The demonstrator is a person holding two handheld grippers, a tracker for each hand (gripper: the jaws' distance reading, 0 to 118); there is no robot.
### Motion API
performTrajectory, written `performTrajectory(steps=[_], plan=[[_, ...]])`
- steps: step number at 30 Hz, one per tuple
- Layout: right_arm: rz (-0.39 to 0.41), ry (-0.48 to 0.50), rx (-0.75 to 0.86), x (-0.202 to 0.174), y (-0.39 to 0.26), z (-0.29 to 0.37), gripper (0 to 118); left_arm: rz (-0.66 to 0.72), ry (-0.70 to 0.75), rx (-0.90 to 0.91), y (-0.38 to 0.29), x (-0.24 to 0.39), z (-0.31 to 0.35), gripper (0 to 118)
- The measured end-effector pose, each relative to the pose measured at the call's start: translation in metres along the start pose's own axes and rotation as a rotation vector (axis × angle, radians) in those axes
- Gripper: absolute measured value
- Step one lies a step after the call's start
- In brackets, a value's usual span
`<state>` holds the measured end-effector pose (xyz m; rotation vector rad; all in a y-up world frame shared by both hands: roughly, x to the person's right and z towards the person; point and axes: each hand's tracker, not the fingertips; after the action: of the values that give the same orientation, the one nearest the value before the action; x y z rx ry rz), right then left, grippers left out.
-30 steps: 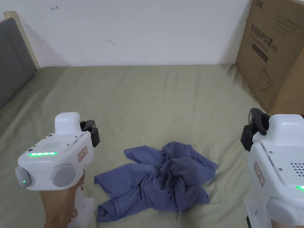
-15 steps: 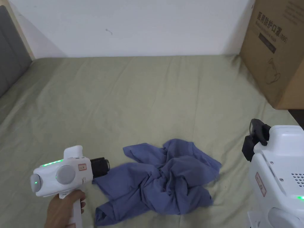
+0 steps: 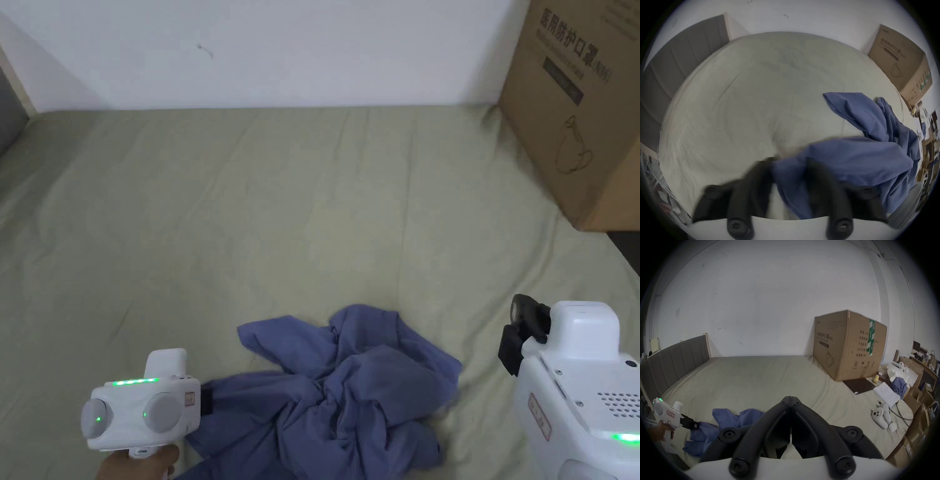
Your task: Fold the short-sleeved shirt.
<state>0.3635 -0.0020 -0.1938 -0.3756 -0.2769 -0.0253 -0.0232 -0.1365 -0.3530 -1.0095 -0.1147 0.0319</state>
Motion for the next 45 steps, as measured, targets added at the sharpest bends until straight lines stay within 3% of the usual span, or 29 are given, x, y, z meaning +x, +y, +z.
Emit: performTrajectory(steps=[1,4,5,6,7,11,14,16,17,18,21,22,23,24,27,33,45], plan=[[-0.009,-0.002,-0.045,0.002,-0.003,-0.010,4,-0.008,-0.035,-0.002,0.002,0.002,0.002,6],[-0.036,0.023,-0.183,0.006,-0.014,-0.043,60,0.011,-0.071,0.049,0.005,0.002,0.014,6],[-0.048,0.037,-0.223,0.007,-0.019,-0.056,89,0.025,-0.075,0.073,0.006,0.001,0.020,6],[-0.050,0.051,-0.281,0.007,-0.025,-0.069,101,0.032,-0.089,0.099,0.009,-0.002,0.027,6],[-0.063,0.064,-0.317,0.009,-0.030,-0.082,106,0.035,-0.099,0.113,0.011,-0.003,0.033,6],[-0.065,0.092,-0.474,0.004,-0.055,-0.133,104,0.050,-0.142,0.157,0.022,-0.005,0.055,6],[-0.064,0.104,-0.608,-0.003,-0.071,-0.162,87,0.057,-0.162,0.173,0.026,-0.006,0.059,6],[-0.024,0.092,-0.658,-0.012,-0.082,-0.173,84,0.062,-0.174,0.181,0.026,-0.006,0.060,6],[-0.020,0.097,-0.670,-0.015,-0.088,-0.177,70,0.063,-0.174,0.179,0.026,-0.006,0.059,6],[-0.011,0.093,-0.706,-0.018,-0.094,-0.180,66,0.067,-0.176,0.178,0.026,-0.005,0.059,6],[-0.011,0.086,-0.681,-0.020,-0.098,-0.174,57,0.082,-0.186,0.173,0.022,-0.008,0.060,6],[-0.026,0.097,-0.681,-0.018,-0.093,-0.171,45,0.089,-0.192,0.175,0.021,-0.009,0.061,6],[-0.051,0.120,-0.681,-0.016,-0.089,-0.167,13,0.097,-0.198,0.175,0.021,-0.010,0.062,6],[-0.066,0.146,-0.668,-0.016,-0.085,-0.163,4,0.102,-0.186,0.154,0.020,-0.012,0.063,6],[-0.025,0.152,-0.590,-0.014,-0.068,-0.145,4,0.135,-0.204,0.145,0.019,-0.016,0.069,6],[-0.042,0.171,-0.383,0.008,0.002,-0.097,4,0.191,-0.240,0.200,0.039,-0.027,0.097,6],[0.066,0.144,-0.039,0.041,0.182,-0.069,4,0.139,-0.131,0.496,0.192,-0.058,0.201,6]])
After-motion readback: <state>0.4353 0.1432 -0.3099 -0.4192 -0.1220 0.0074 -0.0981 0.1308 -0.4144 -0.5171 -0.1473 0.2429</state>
